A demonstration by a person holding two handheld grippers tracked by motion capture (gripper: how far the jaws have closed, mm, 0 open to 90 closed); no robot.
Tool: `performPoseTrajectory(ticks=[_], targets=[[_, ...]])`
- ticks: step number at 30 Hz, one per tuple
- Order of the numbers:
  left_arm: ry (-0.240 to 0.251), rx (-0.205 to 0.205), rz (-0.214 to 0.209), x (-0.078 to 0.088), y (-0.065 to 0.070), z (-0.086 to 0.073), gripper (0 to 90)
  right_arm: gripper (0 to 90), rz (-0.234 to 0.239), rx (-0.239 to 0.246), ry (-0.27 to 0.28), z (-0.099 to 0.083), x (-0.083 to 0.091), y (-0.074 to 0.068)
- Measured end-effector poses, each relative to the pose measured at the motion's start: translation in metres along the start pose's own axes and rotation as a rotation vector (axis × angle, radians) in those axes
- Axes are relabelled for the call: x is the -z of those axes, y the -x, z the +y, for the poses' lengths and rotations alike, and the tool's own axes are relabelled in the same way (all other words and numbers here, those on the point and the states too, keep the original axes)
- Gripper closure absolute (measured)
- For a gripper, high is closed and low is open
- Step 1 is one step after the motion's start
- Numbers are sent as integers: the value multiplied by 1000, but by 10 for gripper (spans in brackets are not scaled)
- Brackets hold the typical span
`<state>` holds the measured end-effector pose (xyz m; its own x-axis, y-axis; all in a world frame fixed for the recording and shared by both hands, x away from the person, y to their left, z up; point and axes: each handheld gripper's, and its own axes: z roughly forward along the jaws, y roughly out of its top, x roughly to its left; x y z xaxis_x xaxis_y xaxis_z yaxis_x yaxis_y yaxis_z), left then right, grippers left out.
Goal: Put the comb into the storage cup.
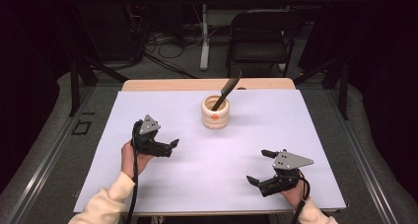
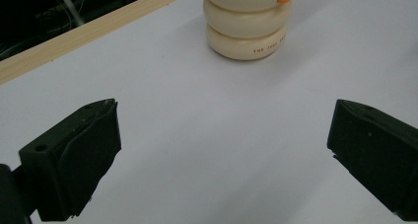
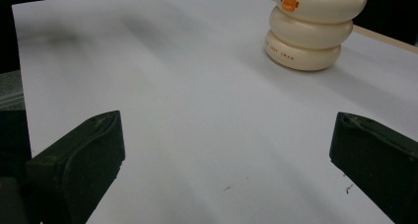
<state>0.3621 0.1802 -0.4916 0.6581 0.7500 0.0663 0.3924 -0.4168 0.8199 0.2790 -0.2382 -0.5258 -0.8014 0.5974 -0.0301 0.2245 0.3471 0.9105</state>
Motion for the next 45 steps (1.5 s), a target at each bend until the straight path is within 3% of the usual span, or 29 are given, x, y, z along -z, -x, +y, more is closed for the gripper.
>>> performPoseTrajectory(ticks=[45], targets=[[56, 7, 34, 52, 19, -53, 0, 0, 0, -4, -4, 0, 0, 0]])
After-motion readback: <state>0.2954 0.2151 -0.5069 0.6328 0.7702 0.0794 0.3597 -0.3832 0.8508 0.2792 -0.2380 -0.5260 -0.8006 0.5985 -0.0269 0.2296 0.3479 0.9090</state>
